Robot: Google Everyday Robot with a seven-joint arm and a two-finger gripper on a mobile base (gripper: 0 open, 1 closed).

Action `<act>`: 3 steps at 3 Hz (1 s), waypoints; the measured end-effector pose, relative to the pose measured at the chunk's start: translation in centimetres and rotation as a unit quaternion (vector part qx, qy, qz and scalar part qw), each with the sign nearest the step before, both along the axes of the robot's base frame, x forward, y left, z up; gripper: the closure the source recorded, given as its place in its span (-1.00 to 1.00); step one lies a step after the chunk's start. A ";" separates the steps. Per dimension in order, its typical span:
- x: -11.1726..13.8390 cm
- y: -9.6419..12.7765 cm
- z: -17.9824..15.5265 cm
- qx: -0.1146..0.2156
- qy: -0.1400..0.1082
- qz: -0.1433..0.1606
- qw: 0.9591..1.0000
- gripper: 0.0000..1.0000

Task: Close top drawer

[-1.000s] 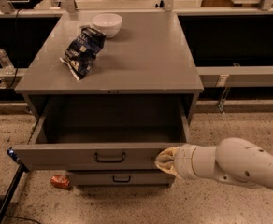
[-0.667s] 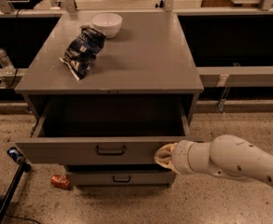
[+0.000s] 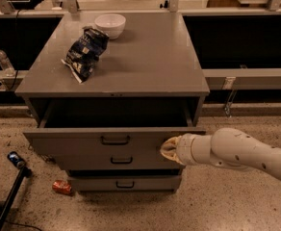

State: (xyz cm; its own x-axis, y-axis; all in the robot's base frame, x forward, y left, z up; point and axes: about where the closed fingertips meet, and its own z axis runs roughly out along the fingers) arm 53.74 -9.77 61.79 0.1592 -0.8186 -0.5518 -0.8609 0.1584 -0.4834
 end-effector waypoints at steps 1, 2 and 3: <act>1.7 -0.3 -0.2 -0.007 -0.012 0.001 1.000 1.00; 3.2 -0.5 -0.5 -0.016 -0.023 -0.001 1.000 1.00; 4.4 -0.8 -0.5 -0.030 -0.035 -0.015 0.999 1.00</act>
Offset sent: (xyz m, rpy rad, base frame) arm 0.0517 -0.0101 -0.0065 -0.0577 -0.0782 -0.0141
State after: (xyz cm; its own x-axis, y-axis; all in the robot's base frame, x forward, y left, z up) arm 58.13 -10.61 61.29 0.1705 -0.8552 -0.4895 -0.8200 0.1523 -0.5517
